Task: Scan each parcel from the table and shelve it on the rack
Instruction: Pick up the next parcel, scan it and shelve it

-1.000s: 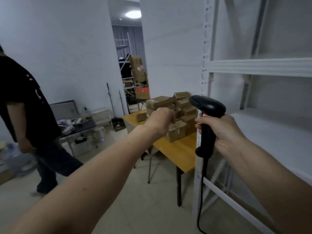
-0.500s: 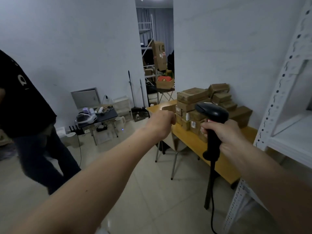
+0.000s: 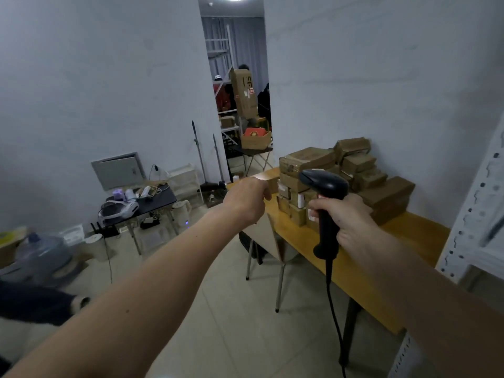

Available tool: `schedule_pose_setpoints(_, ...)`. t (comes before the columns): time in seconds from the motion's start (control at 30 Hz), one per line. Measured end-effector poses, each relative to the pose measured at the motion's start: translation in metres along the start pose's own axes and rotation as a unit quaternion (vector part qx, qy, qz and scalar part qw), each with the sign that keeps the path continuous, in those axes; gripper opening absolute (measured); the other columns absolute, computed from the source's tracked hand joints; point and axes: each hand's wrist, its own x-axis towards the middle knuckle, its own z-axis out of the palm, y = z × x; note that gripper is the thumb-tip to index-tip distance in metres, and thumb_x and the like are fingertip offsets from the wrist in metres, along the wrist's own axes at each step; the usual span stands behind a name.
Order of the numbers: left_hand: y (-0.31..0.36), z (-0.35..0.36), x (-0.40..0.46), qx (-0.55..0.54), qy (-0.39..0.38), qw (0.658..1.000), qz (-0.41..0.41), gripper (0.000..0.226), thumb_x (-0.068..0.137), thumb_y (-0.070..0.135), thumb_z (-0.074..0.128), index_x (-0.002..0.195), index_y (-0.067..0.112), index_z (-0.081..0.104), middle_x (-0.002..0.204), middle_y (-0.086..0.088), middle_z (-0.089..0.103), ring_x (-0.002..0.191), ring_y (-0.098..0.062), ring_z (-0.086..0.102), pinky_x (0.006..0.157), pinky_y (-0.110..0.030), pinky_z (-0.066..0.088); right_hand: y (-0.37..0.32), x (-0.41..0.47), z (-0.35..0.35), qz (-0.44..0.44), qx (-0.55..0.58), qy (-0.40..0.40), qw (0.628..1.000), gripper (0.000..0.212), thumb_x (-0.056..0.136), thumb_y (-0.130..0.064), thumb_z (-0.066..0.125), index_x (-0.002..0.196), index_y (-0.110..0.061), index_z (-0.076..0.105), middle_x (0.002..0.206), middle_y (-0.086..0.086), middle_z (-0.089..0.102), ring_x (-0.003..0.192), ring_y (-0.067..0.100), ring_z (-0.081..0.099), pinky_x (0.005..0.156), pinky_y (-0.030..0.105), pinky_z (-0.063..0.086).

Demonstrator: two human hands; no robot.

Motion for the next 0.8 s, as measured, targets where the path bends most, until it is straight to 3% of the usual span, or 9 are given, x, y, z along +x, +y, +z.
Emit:
schedule_pose_setpoints(0.07, 0.001, 0.011, 0.039, -0.002, -0.006, 1.000, 0.009, 0.036, 0.087, -0.003, 0.054, 0.110, 0.021, 0.065, 0.114, -0.002, 0.057, 0.094, -0.017, 0.054, 0.075, -0.027, 0.046, 0.000, 0.032, 0.001, 0.007, 0.004, 0.002, 1.000, 0.015, 0.073, -0.001, 0.076, 0.080, -0.010, 0.065, 0.060, 0.002, 0.069, 0.067, 0.020, 0.070, 0.070, 0.034, 0.058)
schedule_pose_setpoints(0.17, 0.006, 0.031, 0.104, 0.019, -0.035, 0.999, 0.026, 0.037, 0.085, 0.007, 0.063, 0.119, 0.022, 0.062, 0.120, -0.004, 0.053, 0.109, -0.023, 0.052, 0.086, -0.031, 0.047, -0.003, 0.078, 0.002, 0.020, 0.003, 0.006, 1.000, 0.013, 0.072, 0.000, 0.075, 0.079, -0.008, 0.067, 0.061, 0.007, 0.068, 0.069, 0.025, 0.068, 0.072, 0.038, 0.057)
schedule_pose_setpoints(0.33, 0.009, 0.076, 0.191, 0.027, -0.081, 0.996, 0.028, 0.052, 0.082, 0.018, 0.068, 0.131, 0.021, 0.052, 0.127, -0.008, 0.045, 0.118, -0.028, 0.042, 0.084, -0.032, 0.039, -0.007, 0.148, 0.003, 0.026, 0.004, 0.016, 1.000, 0.014, 0.075, 0.003, 0.071, 0.070, -0.008, 0.063, 0.047, 0.000, 0.062, 0.056, 0.017, 0.063, 0.064, 0.032, 0.053)
schedule_pose_setpoints(0.43, 0.003, 0.107, 0.222, 0.024, -0.097, 0.995, 0.017, 0.064, 0.080, 0.028, 0.073, 0.137, 0.023, 0.043, 0.133, -0.009, 0.041, 0.124, -0.030, 0.037, 0.091, -0.036, 0.037, -0.005, 0.182, 0.007, 0.042, 0.024, 0.019, 0.999, 0.009, 0.078, 0.001, 0.070, 0.079, -0.006, 0.064, 0.052, 0.002, 0.063, 0.049, 0.011, 0.061, 0.056, 0.026, 0.049)
schedule_pose_setpoints(0.63, -0.012, 0.146, 0.264, -0.016, -0.151, 0.988, -0.039, 0.095, 0.074, 0.040, 0.079, 0.149, 0.023, 0.023, 0.149, -0.012, 0.024, 0.136, -0.035, 0.026, 0.107, -0.046, 0.036, 0.010, 0.227, 0.017, 0.072, 0.035, 0.047, 0.996, 0.012, 0.078, 0.003, 0.071, 0.073, -0.004, 0.062, 0.060, 0.010, 0.063, 0.058, 0.022, 0.060, 0.059, 0.031, 0.049)
schedule_pose_setpoints(0.8, -0.016, 0.170, 0.318, -0.041, -0.154, 0.986, -0.045, 0.104, 0.070, 0.050, 0.080, 0.149, 0.020, 0.020, 0.154, -0.014, 0.014, 0.140, -0.038, 0.017, 0.111, -0.051, 0.031, 0.018, 0.265, 0.022, 0.089, 0.051, 0.091, 0.991, 0.014, 0.077, -0.002, 0.074, 0.088, 0.001, 0.065, 0.081, 0.020, 0.066, 0.079, 0.033, 0.063, 0.081, 0.048, 0.052)
